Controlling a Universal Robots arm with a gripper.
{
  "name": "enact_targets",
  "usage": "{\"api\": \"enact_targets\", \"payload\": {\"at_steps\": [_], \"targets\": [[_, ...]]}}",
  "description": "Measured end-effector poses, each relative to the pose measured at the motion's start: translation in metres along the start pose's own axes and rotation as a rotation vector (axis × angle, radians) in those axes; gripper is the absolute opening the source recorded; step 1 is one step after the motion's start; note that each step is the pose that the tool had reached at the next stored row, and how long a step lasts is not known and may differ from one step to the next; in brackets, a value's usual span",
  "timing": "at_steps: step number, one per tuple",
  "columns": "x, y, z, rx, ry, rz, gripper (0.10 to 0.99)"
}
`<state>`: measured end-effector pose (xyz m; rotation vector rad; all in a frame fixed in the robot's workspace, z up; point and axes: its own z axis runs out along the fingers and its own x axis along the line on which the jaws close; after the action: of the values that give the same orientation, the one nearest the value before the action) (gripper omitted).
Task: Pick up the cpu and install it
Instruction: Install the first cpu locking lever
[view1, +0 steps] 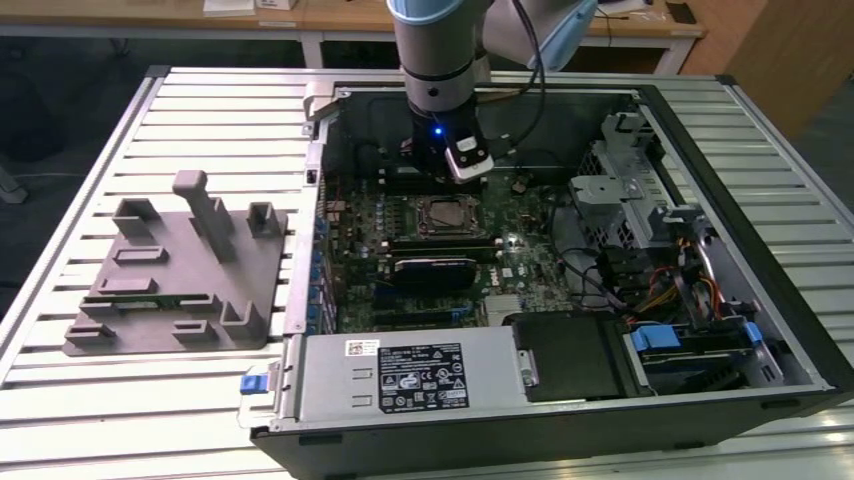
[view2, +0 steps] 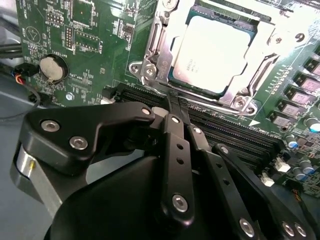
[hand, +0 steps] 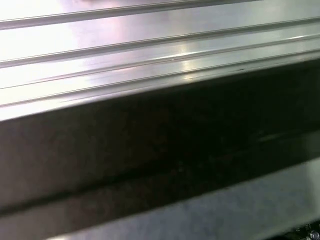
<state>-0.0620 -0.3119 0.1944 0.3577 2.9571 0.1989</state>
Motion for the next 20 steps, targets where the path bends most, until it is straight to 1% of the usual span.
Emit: {"api": "enact_targets", "payload": {"at_steps": [2, 6, 8, 12, 20], "targets": [[0.0, 0.0, 0.0008, 0.001, -0.0013, 0.004, 0.106], [0.0003, -0.0003, 0.0016, 0.002, -0.001, 0.006, 0.106], [0.0003, -0.0004, 0.0017, -0.004, 0.0005, 0.007, 0.106], [0.0001, 0.0001, 0.0009, -0.007, 0.0002, 0.007, 0.106], [-0.0016, 0.0018, -0.0112, -0.006, 0.0006, 0.007, 0.106]]}}
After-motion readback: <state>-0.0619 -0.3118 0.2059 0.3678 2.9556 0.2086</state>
